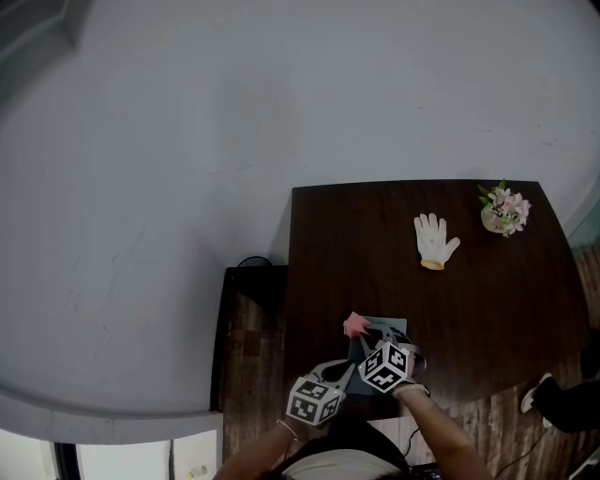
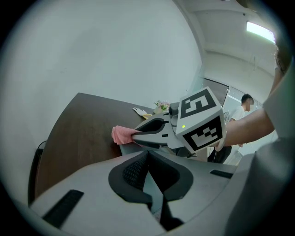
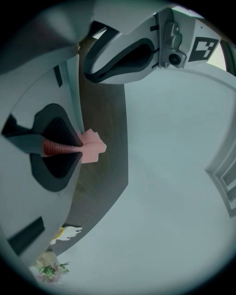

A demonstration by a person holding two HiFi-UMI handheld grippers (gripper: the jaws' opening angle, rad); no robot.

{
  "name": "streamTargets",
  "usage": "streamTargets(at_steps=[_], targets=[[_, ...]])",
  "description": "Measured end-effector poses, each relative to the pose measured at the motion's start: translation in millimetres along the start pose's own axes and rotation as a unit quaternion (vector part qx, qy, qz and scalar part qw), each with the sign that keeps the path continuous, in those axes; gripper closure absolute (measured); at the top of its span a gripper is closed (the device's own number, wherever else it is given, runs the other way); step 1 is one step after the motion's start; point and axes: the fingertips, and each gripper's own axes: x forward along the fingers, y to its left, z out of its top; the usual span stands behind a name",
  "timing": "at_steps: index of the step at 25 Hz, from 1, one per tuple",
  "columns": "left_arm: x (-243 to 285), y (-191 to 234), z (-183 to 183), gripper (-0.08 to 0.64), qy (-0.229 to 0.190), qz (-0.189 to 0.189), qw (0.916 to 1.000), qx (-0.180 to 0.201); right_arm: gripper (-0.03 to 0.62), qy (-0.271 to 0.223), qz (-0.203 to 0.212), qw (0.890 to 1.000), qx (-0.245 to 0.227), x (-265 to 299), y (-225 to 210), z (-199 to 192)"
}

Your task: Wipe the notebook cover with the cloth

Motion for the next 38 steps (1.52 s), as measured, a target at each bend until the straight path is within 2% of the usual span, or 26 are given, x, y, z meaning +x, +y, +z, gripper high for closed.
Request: streamTargets(at_steps=[10,26,38], targets=[[6,4,-2,0.541,0.005,0.004,1.0000,-0.007,0.555,0.016,0.000,1.000,0.014,3,-8,-13],[13,2,-3,0.541,0.010,-0.004,0.9999,-0.009,0.555,0.045,-0.046,0.996,0.063,-19,-38,-57],[15,-3,-2,0.541,0.007,-0.008,0.9999,-0.008,0.555,0.075,-0.089,0.987,0.106,-44,-60,-99]])
